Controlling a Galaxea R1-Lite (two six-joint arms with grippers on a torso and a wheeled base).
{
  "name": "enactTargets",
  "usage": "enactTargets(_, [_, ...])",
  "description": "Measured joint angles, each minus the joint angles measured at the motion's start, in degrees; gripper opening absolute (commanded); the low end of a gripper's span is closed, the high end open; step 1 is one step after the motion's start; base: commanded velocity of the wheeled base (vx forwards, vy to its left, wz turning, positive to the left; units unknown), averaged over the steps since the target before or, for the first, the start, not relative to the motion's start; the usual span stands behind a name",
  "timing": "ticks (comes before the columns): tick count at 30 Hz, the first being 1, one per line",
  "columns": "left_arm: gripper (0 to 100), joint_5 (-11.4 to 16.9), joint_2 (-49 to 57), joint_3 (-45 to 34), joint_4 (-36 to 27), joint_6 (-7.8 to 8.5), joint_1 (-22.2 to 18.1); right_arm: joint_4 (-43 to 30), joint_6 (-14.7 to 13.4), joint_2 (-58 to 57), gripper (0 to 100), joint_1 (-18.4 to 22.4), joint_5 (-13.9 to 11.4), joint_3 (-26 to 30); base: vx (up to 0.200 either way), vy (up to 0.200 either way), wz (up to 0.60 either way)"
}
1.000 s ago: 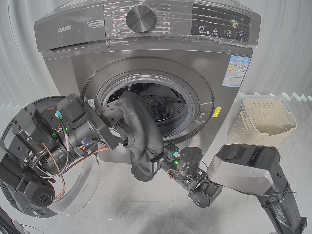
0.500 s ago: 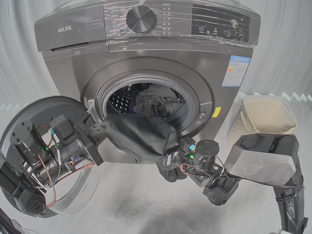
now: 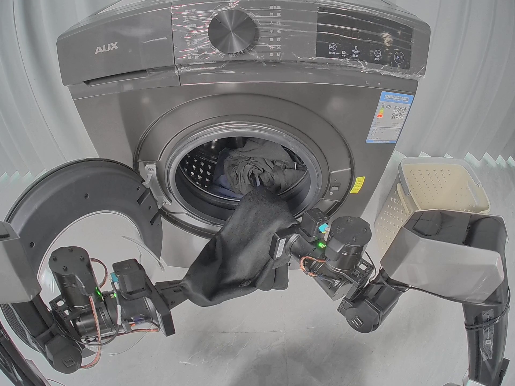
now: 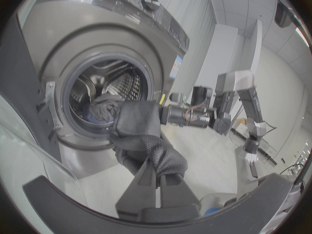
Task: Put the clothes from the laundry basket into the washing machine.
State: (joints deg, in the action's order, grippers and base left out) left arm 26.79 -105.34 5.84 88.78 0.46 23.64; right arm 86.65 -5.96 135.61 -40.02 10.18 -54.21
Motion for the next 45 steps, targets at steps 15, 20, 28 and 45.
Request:
enactTargets(15, [100,0.5,-6.6,-3.0,0.0,1.69,-0.6,-0.1,-0.1,-1.7,0,0.3,0.1,-0.3,0.000,0.000,0.00])
enactTargets(20, [100,0.6,-7.5,-4.5,0.1,2.46,-0.6,-0.8,0.0,-4.2,0,1.5,0.0,-0.2,0.000,0.000,0.00])
enactTargets(28, [100,0.5,-8.3,-4.2,0.1,3.04,-0.6,-0.6,0.0,-6.0,0,2.6,0.0,0.2,0.000,0.000,0.00])
enactTargets(45, [100,-0.7,-11.9,9.8,0.1,2.51,1.7,-0.3,0.1,-7.5,0,-2.6,0.0,3.5,0.000,0.000,0.00])
